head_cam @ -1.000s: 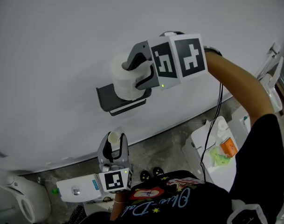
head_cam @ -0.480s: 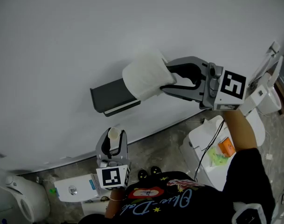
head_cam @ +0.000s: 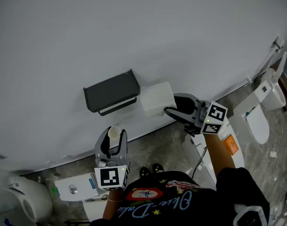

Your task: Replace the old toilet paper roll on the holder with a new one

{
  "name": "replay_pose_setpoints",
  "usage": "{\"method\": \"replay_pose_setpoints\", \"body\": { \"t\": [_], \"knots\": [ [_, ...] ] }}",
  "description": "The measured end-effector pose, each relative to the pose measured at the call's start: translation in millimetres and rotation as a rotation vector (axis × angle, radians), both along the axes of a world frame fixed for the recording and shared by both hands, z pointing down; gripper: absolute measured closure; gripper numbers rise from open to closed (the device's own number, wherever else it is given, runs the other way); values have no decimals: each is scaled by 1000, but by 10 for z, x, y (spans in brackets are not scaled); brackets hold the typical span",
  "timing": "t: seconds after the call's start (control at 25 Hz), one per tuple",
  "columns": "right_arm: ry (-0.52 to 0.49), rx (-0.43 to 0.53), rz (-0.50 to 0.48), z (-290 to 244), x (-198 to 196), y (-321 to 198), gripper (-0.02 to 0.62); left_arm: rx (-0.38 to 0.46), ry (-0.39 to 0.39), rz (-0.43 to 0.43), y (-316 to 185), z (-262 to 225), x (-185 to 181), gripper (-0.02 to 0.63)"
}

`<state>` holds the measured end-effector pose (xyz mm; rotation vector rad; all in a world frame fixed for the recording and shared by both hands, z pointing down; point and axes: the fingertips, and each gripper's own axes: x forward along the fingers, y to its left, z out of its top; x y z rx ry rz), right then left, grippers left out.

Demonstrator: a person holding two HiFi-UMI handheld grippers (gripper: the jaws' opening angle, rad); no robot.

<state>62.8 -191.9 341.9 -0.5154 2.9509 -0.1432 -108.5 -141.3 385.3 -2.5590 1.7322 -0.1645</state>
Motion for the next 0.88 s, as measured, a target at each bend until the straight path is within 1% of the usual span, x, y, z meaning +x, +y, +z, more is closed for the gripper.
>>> {"method": "replay_pose_setpoints", "body": {
  "t": [0.16, 0.24, 0.36, 0.52, 0.72, 0.76, 0.88],
  "knots": [
    [-83, -75, -18, 155, -103, -173, 413, -18, -14, -22, 60, 24, -50, 431],
    [-101, -95, -37, 176, -188, -228, 413, -18, -12, -34, 85, 35, -84, 431],
    [-88, -98, -73, 198, -410, -246, 413, -22, -4, -54, 131, 44, -157, 431],
    [-59, -88, -153, 211, -747, -142, 412, -25, -3, -81, 156, 41, -237, 431],
    [-85, -133, -214, 255, -857, -119, 413, -17, -3, -96, 150, 33, -55, 431],
    [-85, -137, -222, 269, -937, -104, 413, -17, -4, -99, 159, 33, -89, 431],
    [-84, -146, -238, 295, -1271, -51, 413, -29, -9, -111, 194, 39, -338, 431]
  ]
}}
